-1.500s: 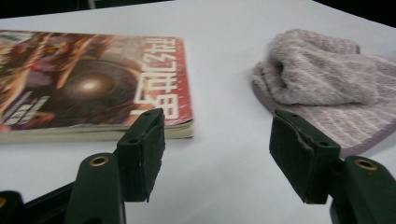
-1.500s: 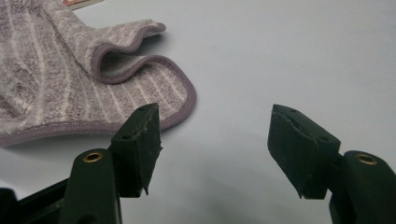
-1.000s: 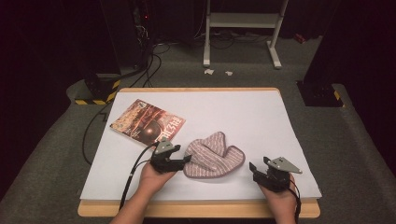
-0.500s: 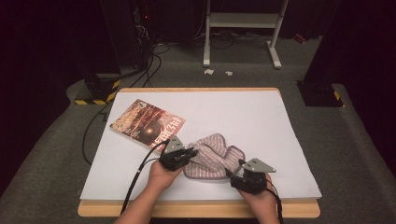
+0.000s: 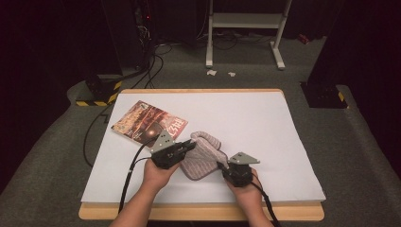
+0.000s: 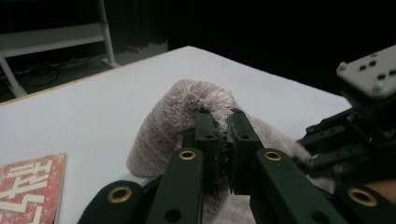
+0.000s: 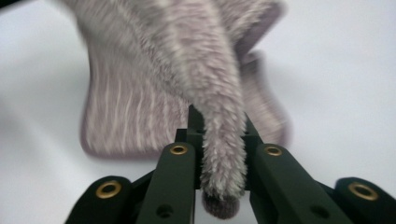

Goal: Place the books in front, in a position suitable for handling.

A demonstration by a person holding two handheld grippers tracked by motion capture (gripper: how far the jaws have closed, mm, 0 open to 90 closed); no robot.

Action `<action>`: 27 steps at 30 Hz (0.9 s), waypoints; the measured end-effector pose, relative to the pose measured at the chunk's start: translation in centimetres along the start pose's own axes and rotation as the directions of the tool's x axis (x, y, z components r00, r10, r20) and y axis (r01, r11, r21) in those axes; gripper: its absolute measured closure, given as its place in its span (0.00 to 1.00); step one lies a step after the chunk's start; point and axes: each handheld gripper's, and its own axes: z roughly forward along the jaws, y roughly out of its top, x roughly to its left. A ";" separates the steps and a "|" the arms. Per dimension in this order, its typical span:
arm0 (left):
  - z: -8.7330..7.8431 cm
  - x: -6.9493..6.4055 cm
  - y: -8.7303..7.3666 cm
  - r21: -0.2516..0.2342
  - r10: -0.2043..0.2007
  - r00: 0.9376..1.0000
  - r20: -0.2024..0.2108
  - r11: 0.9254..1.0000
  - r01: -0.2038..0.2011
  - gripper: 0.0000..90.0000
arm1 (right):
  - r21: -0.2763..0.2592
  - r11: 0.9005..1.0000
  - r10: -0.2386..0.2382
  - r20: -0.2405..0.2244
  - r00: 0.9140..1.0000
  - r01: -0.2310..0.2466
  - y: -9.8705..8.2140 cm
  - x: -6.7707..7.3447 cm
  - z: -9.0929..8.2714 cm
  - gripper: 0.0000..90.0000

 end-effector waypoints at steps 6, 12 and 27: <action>1.0 -0.8 1.1 -0.045 0.035 0.999 0.036 0.998 -0.034 0.93 | -0.173 0.984 0.056 0.058 0.997 -0.045 2.5 -3.1 -4.9 0.93; 1.9 -1.0 1.3 -0.057 0.036 0.999 0.034 0.998 -0.034 0.92 | -0.220 0.975 0.051 0.083 0.995 -0.032 4.1 -3.9 -7.1 0.92; 1.2 -3.5 1.1 -0.103 0.046 0.988 0.151 0.994 -0.031 0.92 | -0.290 0.956 0.064 0.037 0.997 -0.051 3.2 -1.6 -10.4 0.90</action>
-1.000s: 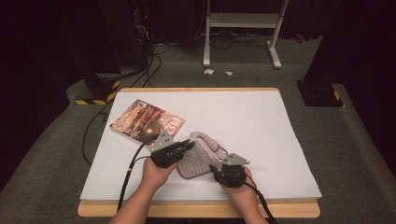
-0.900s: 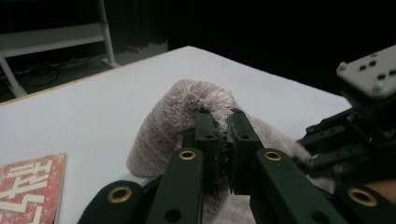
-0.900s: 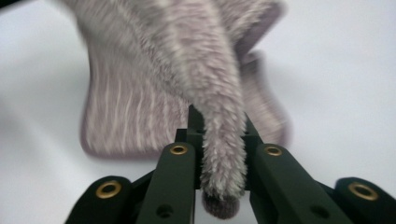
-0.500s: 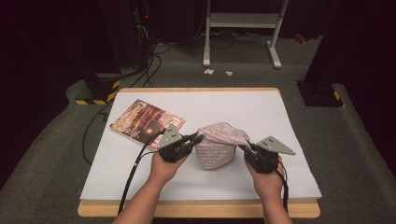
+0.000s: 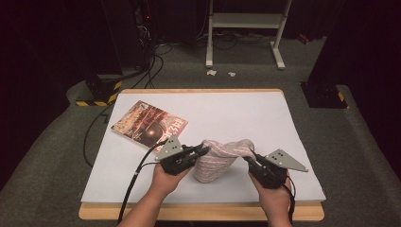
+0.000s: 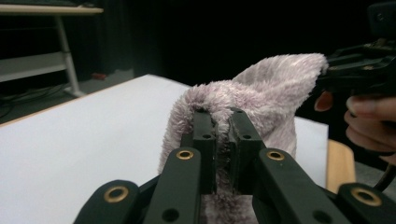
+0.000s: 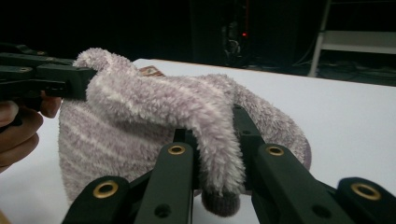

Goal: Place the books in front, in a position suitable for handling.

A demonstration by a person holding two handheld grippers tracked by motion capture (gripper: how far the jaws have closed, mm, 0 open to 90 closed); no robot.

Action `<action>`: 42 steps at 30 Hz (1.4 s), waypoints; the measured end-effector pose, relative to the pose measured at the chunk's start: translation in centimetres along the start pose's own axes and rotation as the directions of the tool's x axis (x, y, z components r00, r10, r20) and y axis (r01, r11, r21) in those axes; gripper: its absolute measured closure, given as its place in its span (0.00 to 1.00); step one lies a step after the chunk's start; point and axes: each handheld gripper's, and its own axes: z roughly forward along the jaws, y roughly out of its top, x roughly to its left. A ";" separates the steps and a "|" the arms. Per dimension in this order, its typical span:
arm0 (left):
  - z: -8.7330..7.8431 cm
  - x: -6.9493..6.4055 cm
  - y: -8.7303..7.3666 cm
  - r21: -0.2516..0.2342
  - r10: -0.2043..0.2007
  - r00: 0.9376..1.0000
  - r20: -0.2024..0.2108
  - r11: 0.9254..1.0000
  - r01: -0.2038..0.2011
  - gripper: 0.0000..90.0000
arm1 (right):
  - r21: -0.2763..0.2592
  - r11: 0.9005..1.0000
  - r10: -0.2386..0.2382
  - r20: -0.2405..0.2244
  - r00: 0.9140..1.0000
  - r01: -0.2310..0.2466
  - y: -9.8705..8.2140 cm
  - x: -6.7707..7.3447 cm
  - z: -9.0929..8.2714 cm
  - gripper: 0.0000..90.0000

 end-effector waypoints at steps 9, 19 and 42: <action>-1.9 4.8 -4.3 0.095 -0.096 0.978 -0.183 0.989 0.115 0.91 | 0.133 0.991 -0.002 -0.057 0.998 0.009 -0.3 0.3 5.9 0.86; -6.4 7.6 -8.8 0.297 -0.060 0.924 -0.376 0.937 0.182 0.79 | 0.426 0.902 -0.037 -0.090 0.995 0.072 -3.9 3.5 17.2 0.68; -9.2 7.7 -9.3 0.242 -0.057 0.895 -0.442 0.953 0.181 0.58 | 0.402 0.906 -0.048 -0.214 0.976 0.133 0.8 7.7 18.0 0.26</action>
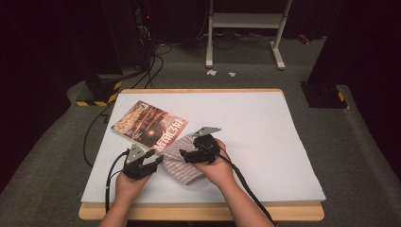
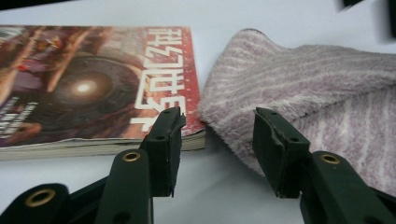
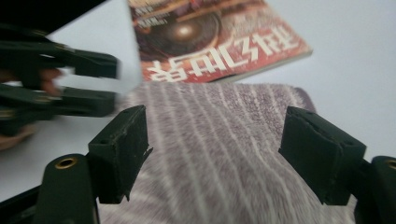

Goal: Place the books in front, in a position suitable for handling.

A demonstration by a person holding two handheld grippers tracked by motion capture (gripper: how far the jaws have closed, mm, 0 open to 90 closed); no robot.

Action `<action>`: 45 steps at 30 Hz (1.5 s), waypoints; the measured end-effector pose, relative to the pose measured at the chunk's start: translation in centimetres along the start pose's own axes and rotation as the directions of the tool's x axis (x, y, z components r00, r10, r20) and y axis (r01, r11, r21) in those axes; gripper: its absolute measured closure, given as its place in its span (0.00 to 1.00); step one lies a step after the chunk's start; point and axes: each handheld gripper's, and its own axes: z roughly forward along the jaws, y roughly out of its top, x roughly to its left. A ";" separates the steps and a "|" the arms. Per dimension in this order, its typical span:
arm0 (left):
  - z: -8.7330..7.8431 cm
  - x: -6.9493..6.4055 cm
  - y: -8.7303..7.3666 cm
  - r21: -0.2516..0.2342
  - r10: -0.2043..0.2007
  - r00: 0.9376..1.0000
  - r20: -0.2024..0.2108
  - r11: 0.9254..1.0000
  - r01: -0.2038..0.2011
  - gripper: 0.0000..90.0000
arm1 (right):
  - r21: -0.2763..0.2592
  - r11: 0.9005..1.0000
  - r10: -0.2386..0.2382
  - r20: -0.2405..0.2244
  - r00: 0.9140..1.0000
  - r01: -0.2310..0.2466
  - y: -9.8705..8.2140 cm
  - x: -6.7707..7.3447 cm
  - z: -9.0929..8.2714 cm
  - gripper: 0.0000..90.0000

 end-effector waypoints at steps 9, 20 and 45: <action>-1.0 1.7 -0.2 -0.032 -0.045 0.999 -0.025 0.998 0.045 0.59 | 0.122 0.993 0.005 -0.078 0.997 0.004 -1.4 -0.5 3.2 0.24; -1.4 2.0 -0.2 -0.046 -0.062 0.998 -0.026 0.997 0.061 0.59 | 0.220 0.966 -0.134 -0.010 0.991 0.133 -3.7 2.1 4.6 0.23; -1.0 1.9 -0.5 -0.035 -0.048 0.999 -0.026 0.998 0.047 0.59 | -0.106 0.994 0.051 0.327 0.944 -0.017 -3.5 -7.6 -11.2 0.82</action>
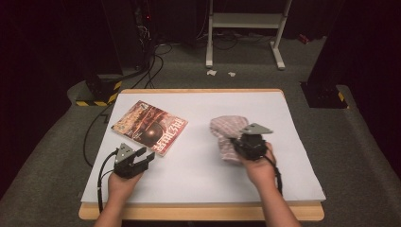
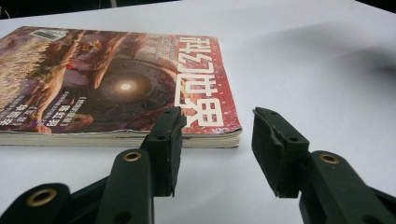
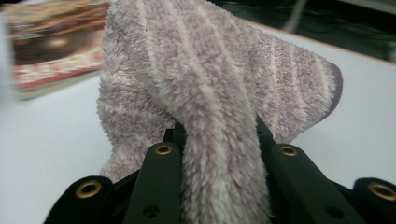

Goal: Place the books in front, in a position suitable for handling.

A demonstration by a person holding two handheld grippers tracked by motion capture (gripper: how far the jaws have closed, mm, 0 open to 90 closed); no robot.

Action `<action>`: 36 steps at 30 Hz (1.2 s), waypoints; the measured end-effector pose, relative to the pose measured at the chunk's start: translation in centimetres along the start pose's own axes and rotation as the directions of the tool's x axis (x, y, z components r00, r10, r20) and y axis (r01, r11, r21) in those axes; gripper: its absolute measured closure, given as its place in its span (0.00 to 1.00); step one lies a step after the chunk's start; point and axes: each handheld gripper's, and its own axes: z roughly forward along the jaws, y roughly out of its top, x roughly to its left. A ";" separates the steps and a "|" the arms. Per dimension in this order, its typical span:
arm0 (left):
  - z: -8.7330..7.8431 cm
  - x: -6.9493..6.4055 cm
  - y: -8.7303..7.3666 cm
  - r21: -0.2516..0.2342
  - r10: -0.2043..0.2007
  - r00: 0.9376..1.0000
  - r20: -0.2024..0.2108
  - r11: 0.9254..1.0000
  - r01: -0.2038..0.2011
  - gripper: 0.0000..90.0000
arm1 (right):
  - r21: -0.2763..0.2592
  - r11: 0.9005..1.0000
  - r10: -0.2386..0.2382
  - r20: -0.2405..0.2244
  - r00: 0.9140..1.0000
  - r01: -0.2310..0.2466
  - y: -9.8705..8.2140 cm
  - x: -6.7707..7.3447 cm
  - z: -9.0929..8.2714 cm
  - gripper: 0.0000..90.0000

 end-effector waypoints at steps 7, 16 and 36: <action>0.3 -0.3 0.0 0.010 0.009 1.000 0.003 1.000 -0.009 0.58 | 0.108 0.992 0.041 0.172 0.984 -0.060 -3.9 -5.7 -0.2 0.80; 0.6 -0.2 0.0 0.019 -0.001 1.000 0.007 1.000 0.000 0.58 | 0.205 0.968 0.106 0.190 0.976 -0.145 -8.3 -7.7 3.0 0.67; 0.8 0.6 0.0 0.036 -0.020 1.000 -0.018 0.999 0.021 0.55 | 0.013 1.000 -0.014 -0.068 0.998 0.015 0.7 3.5 4.1 0.44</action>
